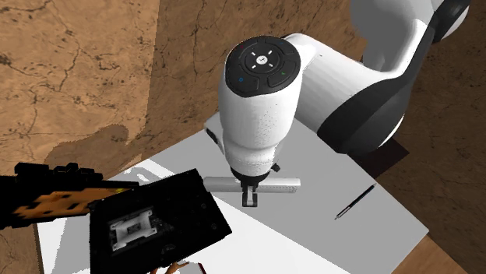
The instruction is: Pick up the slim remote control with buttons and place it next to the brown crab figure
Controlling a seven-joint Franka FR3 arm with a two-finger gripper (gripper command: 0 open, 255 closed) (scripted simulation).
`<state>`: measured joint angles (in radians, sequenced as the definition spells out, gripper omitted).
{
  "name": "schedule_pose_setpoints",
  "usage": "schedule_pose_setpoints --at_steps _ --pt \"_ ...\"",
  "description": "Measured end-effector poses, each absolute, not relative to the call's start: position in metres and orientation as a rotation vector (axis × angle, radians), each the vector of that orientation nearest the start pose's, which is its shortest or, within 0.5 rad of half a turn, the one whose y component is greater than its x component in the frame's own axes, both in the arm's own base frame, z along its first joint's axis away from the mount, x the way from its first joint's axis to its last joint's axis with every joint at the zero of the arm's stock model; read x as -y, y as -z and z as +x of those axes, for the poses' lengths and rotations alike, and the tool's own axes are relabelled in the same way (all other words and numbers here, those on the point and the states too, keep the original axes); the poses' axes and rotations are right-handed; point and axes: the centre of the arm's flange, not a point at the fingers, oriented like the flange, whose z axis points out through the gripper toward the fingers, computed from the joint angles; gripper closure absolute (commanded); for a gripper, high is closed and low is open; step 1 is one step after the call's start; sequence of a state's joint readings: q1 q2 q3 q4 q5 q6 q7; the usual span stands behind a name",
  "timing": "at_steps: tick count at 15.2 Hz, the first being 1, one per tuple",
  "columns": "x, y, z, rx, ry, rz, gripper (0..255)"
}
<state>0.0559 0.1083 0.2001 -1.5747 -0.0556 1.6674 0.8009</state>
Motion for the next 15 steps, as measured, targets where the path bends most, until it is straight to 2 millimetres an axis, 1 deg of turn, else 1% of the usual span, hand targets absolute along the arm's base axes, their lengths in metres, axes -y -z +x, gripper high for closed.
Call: schedule_pose_setpoints --at_steps 3,15 --pt "-0.136 -0.556 0.576 -0.846 0.008 -3.063 255" --pt "-0.137 -0.493 0.576 -0.846 0.008 -3.063 255"
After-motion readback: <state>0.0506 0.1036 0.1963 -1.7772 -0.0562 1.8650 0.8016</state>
